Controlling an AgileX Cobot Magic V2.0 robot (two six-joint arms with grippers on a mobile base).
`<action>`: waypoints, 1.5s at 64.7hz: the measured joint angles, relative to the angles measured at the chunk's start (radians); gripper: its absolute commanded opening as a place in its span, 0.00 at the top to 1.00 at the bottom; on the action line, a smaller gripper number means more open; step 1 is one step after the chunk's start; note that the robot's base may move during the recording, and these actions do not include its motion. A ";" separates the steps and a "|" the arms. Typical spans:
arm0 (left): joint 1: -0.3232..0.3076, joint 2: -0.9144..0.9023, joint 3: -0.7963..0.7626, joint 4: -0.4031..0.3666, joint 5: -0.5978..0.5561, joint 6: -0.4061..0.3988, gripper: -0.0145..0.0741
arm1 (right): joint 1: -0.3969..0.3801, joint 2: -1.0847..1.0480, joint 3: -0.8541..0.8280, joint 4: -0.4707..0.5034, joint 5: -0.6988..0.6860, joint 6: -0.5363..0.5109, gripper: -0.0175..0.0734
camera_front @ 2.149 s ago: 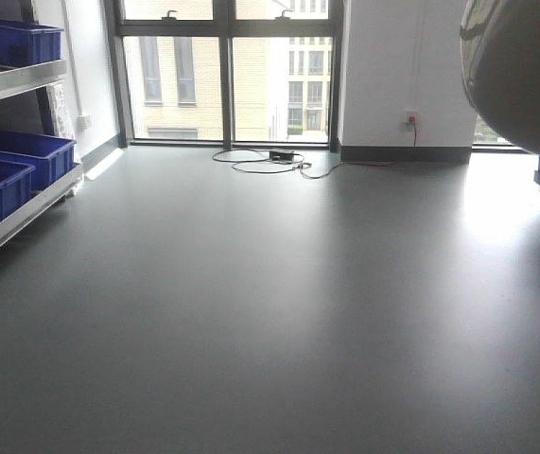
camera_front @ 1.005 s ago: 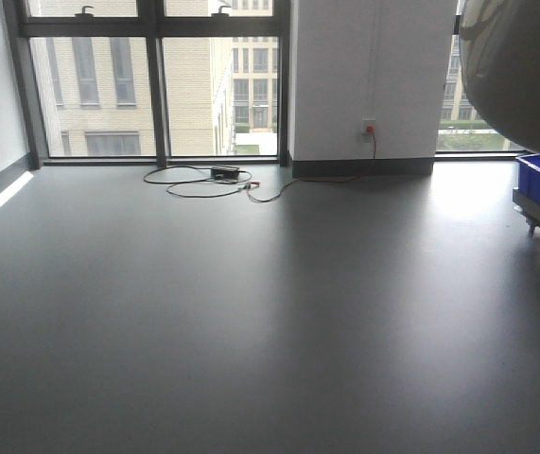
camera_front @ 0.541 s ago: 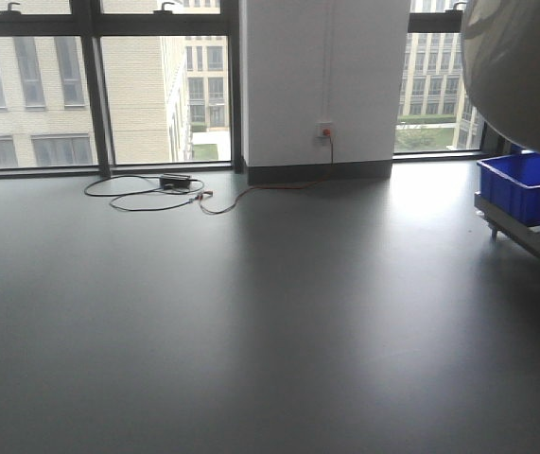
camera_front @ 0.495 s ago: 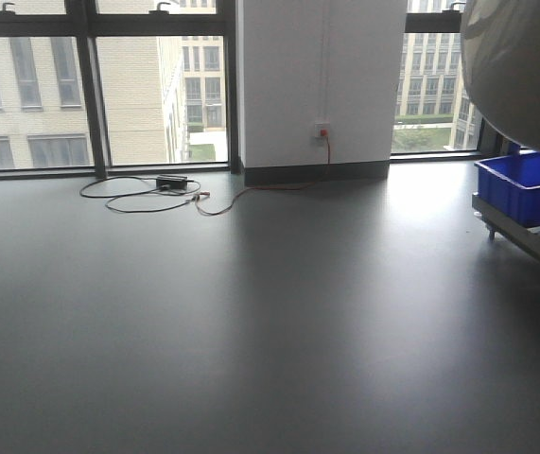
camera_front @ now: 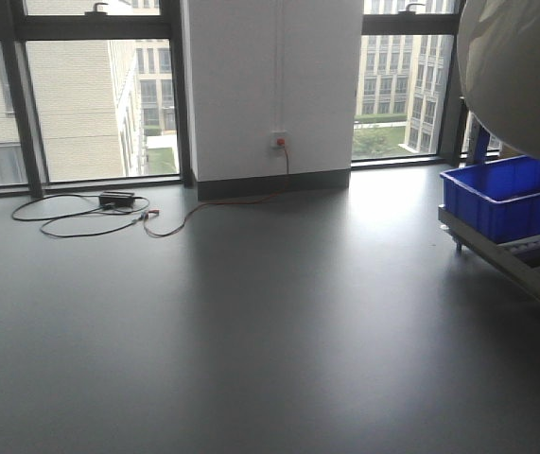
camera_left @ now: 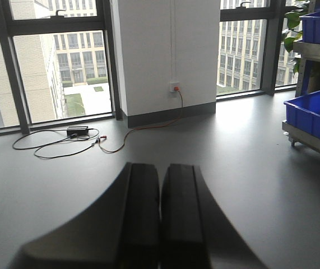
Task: Move white bin to right shelf second layer
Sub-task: 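Drive toward the windows and turn toward the roller shelf, then approach the roller shelf's second layer with the held bin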
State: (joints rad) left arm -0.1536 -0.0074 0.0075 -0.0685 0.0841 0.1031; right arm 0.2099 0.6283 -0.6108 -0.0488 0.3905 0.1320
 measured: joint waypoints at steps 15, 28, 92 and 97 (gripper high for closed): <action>0.000 0.000 0.000 0.000 0.000 0.000 0.74 | 0.000 0.000 0.000 0.000 0.000 0.000 0.75; 0.000 0.000 0.000 0.000 0.000 0.000 0.74 | 0.000 0.000 0.000 0.000 0.000 0.000 0.75; 0.000 0.000 0.000 0.000 0.000 0.000 0.74 | 0.000 0.000 0.000 0.000 0.000 0.000 0.75; 0.000 0.000 0.000 0.000 0.000 0.000 0.74 | 0.000 0.000 0.000 0.000 0.000 0.000 0.75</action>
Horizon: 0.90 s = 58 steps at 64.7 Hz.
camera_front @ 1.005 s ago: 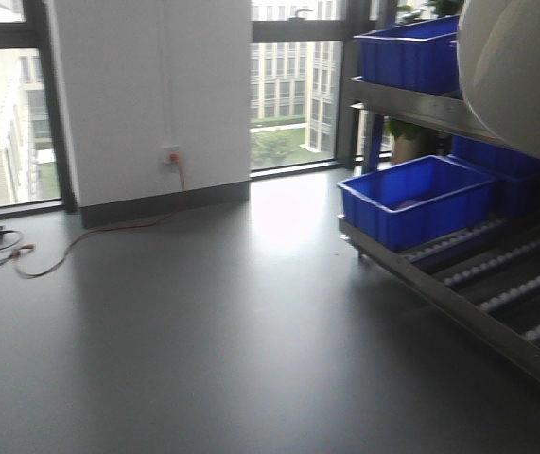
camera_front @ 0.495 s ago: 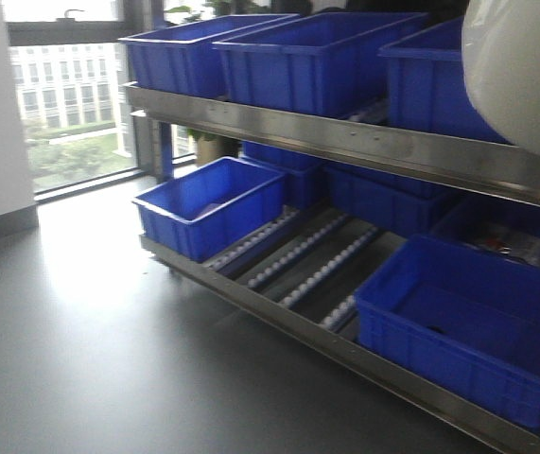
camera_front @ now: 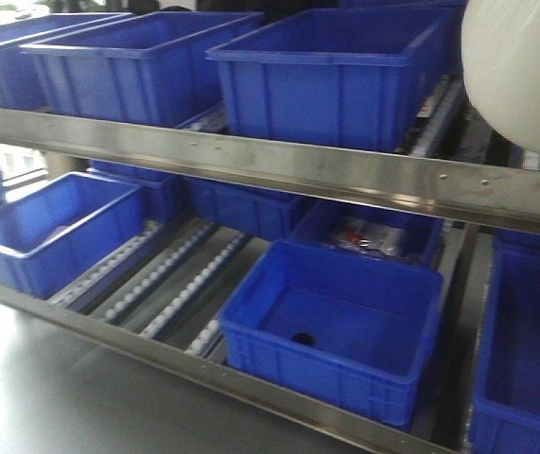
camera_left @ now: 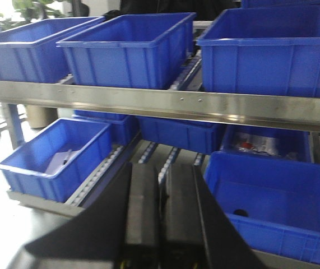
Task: Move white bin to right shelf second layer
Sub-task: 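Approach the roller shelf's second layer with the held bin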
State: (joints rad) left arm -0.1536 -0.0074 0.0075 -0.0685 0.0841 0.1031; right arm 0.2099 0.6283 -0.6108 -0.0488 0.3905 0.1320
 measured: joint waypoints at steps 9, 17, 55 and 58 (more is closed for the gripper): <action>0.000 0.000 0.000 0.000 0.000 0.000 0.74 | 0.000 0.000 0.000 0.000 0.000 0.000 0.75; 0.000 0.000 0.000 0.000 0.000 0.000 0.74 | 0.000 0.000 0.000 0.000 0.000 0.000 0.75; 0.000 0.000 0.000 0.000 0.000 0.000 0.74 | 0.000 0.000 0.000 0.000 0.000 0.000 0.75; 0.000 0.000 0.000 0.000 0.000 0.000 0.74 | 0.000 0.000 0.000 0.000 0.000 0.000 0.75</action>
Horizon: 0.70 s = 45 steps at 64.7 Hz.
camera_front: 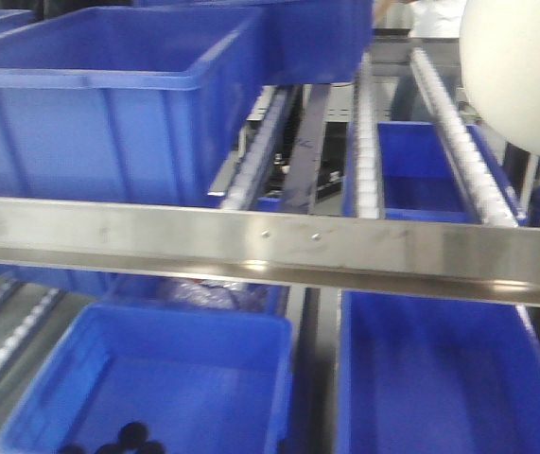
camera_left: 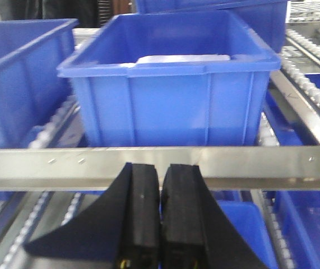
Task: Move white bin to right shelf second layer
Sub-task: 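Approach the roller shelf's second layer with the held bin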
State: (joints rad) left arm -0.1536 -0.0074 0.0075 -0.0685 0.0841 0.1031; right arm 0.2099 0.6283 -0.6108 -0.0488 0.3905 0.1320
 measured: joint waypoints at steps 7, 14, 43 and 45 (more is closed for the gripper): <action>0.000 0.000 0.000 0.000 0.000 0.000 0.74 | 0.000 0.000 0.000 0.000 0.000 0.000 0.75; 0.000 0.000 0.000 0.000 0.000 0.000 0.74 | 0.000 0.000 0.000 0.000 0.000 0.000 0.75; 0.000 0.000 0.000 0.000 0.000 0.000 0.74 | 0.000 0.000 0.000 0.000 0.000 0.000 0.75; 0.000 0.000 0.000 0.000 0.000 0.000 0.74 | 0.000 0.000 0.000 0.000 0.000 0.000 0.75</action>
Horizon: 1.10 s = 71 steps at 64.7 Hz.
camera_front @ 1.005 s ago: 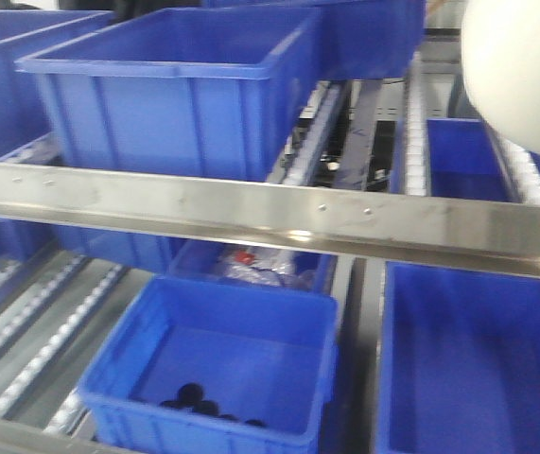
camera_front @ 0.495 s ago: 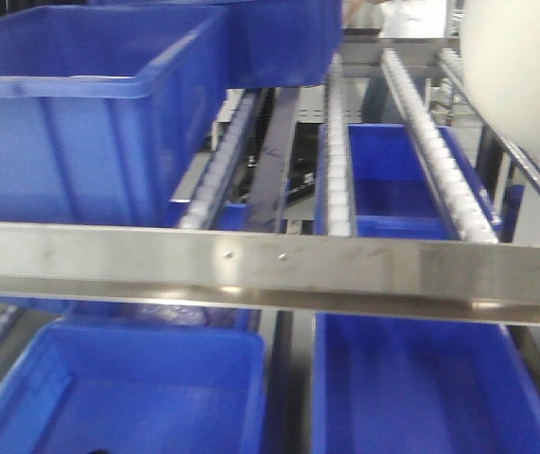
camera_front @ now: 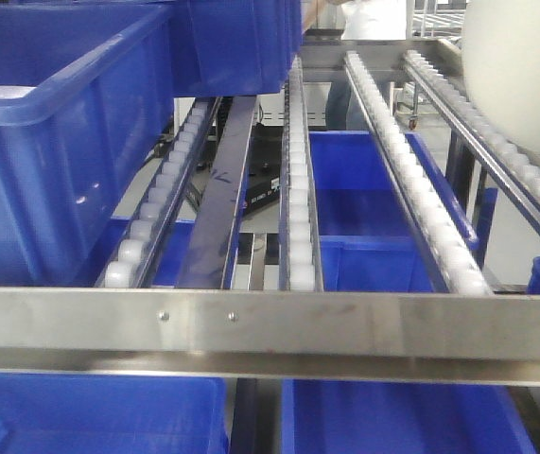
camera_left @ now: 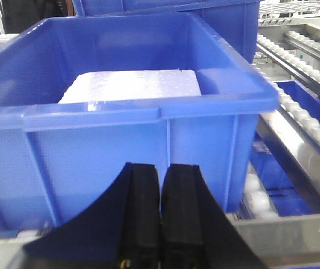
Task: Move white bin to right shelf second layer
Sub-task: 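Approach the roller shelf's second layer with the held bin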
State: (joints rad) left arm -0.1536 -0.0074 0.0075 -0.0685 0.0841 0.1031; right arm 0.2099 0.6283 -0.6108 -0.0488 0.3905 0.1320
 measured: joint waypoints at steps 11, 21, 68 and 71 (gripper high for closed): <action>0.000 0.000 0.000 0.000 0.000 0.000 0.74 | 0.000 0.000 0.000 0.000 0.000 0.000 0.75; 0.000 0.000 0.000 0.000 0.000 0.000 0.74 | 0.000 0.000 0.000 0.000 0.000 0.000 0.75; 0.000 0.000 0.000 0.000 0.000 0.000 0.74 | 0.000 0.000 0.000 0.000 0.000 0.000 0.75; 0.000 0.000 0.000 0.000 0.000 0.000 0.74 | 0.000 0.000 0.000 0.000 0.000 0.000 0.75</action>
State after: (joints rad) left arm -0.1536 -0.0074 0.0075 -0.0685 0.0841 0.1031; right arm 0.2099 0.6283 -0.6108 -0.0488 0.3905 0.1320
